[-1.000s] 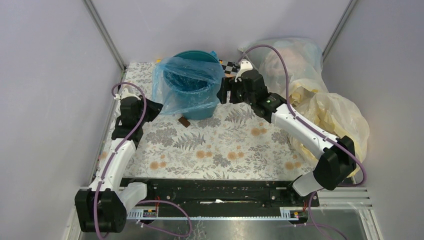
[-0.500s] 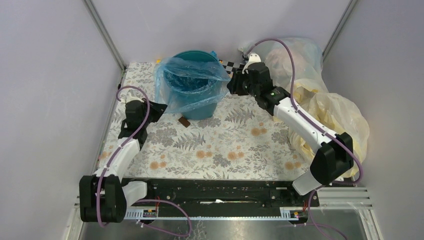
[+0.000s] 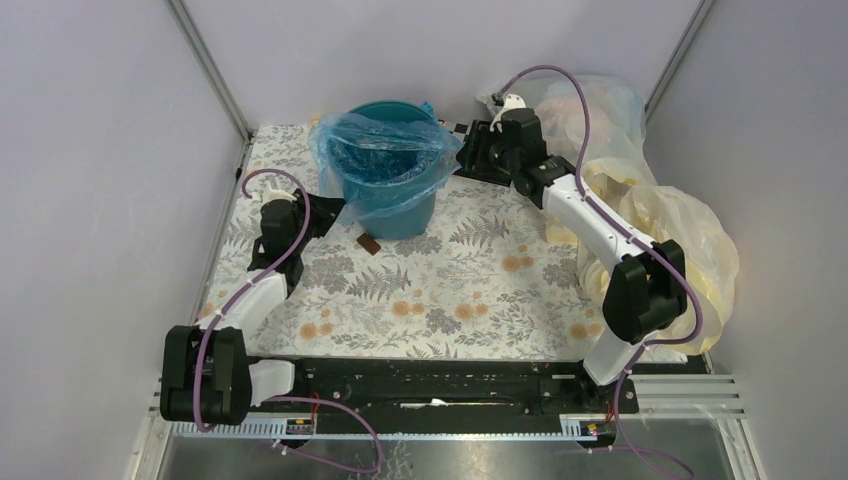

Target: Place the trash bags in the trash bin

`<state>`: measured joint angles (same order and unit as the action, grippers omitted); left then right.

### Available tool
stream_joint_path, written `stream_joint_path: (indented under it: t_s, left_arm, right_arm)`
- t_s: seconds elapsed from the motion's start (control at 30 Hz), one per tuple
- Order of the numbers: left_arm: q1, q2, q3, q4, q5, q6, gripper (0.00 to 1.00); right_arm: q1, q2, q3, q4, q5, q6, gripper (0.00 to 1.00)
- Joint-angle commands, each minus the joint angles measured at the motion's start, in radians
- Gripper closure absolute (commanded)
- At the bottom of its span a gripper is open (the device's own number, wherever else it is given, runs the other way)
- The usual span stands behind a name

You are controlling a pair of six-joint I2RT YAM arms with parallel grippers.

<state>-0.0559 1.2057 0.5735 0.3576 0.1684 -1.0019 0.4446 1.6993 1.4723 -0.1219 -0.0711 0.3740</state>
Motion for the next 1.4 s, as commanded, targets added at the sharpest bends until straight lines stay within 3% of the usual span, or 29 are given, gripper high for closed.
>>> stream_joint_path:
  t_s: [0.0, 0.33, 0.7, 0.93, 1.13, 1.37]
  left_arm:
    - [-0.005, -0.025, 0.008, 0.057, -0.046, 0.021, 0.71]
    - [-0.028, -0.02, 0.001, 0.089, -0.08, 0.054, 0.68]
    - [-0.039, -0.099, -0.002, 0.09, -0.111, 0.066, 0.66]
    - [-0.041, -0.091, 0.012, 0.072, -0.12, 0.064, 0.65]
    - [-0.041, -0.113, 0.027, 0.035, -0.149, 0.075, 0.65]
    - [-0.041, -0.126, 0.036, 0.012, -0.163, 0.084, 0.65]
  right_arm:
    - [-0.028, 0.028, 0.065, 0.018, -0.037, -0.021, 0.42]
    - [-0.052, 0.009, 0.08, -0.005, -0.109, -0.107, 0.21]
    - [-0.048, -0.173, 0.054, 0.068, -0.131, -0.285, 0.18]
    - [0.032, -0.1, 0.207, -0.031, -0.231, -0.491, 0.2]
    - [0.209, 0.021, 0.388, -0.223, -0.074, -0.759, 0.18]
    - [0.263, 0.105, 0.459, -0.253, 0.12, -0.857, 0.15]
